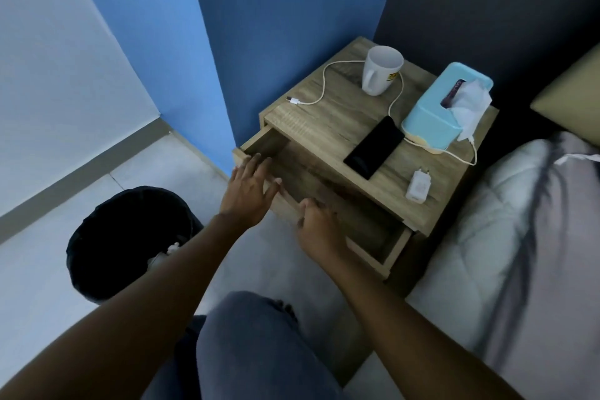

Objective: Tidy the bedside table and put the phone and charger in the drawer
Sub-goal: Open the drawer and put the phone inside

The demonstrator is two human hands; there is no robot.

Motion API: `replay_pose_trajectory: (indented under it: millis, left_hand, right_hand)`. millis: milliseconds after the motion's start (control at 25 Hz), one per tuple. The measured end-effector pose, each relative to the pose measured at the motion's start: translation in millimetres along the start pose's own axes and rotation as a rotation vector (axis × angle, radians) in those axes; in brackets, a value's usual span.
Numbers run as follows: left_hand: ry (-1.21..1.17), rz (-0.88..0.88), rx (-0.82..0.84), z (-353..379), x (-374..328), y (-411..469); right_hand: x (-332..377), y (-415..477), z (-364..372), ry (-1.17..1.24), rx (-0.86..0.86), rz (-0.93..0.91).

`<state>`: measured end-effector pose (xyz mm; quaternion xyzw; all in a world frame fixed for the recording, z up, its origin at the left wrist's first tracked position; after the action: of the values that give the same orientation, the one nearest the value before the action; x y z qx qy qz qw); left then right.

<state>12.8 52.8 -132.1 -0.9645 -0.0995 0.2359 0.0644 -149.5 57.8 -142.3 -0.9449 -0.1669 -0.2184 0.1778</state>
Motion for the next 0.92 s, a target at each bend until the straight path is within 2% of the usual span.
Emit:
replay_pose_trajectory:
  millis: [120,280,440,640,720,840,880,920]
  left_hand:
    - [0.022,-0.067,0.001,-1,28,-14]
    - [0.106,-0.142,0.009,1,67,-34]
    - [0.152,-0.250,0.031,0,92,-34]
    - [0.111,-0.270,0.018,-7,97,-22]
    - [0.084,-0.266,-0.009,-7,97,-24]
    - [0.052,-0.278,-0.014,-4,100,-28]
    - [0.055,-0.279,-0.023,-5,99,-29]
    - [0.058,-0.278,-0.033,-6,99,-29]
  right_hand:
    - [9,-14,23,0.193,0.166,-0.009]
    - [23,-29,57,0.292,0.351,-0.047]
    - [30,-32,68,0.357,0.457,-0.086]
    - [21,-36,63,0.416,0.558,-0.058]
    - [14,-21,29,0.372,0.438,-0.065]
    - [-14,16,-72,0.244,-0.033,-0.097]
    - [-24,29,-103,0.164,-0.162,-0.131]
    - [-36,44,-124,0.060,-0.211,-0.130]
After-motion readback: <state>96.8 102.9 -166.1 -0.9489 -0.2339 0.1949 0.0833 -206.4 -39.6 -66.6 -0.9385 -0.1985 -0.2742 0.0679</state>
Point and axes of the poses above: each hand's wrist, its own y-axis towards the middle knuckle, its own z-axis out of the palm, x = y × z, the point moved 10 cm from there along y, towards the middle knuckle, and after that the axes turned 6 degrees about x, right-handed, at the moved point
